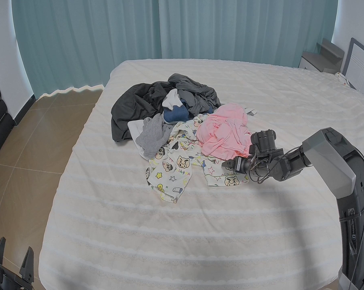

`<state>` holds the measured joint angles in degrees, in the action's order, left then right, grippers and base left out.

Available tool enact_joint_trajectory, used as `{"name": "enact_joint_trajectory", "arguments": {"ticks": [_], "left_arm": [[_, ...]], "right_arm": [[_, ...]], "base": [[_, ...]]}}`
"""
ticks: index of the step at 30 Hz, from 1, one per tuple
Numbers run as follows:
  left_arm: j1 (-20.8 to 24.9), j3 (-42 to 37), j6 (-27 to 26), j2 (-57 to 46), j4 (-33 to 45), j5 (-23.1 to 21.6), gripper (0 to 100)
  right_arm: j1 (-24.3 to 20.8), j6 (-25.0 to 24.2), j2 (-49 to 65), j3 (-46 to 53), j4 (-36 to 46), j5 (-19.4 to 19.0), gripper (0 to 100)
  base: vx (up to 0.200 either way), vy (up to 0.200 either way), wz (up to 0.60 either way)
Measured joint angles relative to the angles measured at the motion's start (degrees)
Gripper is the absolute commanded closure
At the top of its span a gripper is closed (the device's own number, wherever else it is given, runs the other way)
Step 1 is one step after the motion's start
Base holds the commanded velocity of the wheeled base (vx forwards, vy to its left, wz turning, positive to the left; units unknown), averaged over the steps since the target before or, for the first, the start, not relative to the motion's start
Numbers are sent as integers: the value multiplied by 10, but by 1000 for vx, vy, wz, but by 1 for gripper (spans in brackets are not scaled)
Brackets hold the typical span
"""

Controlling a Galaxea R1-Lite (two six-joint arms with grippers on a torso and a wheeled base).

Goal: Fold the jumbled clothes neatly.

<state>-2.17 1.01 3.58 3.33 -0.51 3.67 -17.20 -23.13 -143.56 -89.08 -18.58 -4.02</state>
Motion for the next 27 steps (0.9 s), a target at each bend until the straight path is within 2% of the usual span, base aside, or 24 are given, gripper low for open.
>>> {"name": "enact_joint_trajectory", "arguments": {"ticks": [8,19,20,27], "left_arm": [[0,0,0,0,0,0,0],[0,0,0,0,0,0,0],[0,0,0,0,0,0,0],[0,0,0,0,0,0,0]], "right_arm": [[-6,1,-7,-4,0,3,0],[-39,1,-21,-20,-2,16,0],[-39,1,-22,-22,-2,18,100],[-42,3,-29,-43,0,49,100]], "base": [[0,0,0],[0,0,0],[0,0,0],[0,0,0]]}}
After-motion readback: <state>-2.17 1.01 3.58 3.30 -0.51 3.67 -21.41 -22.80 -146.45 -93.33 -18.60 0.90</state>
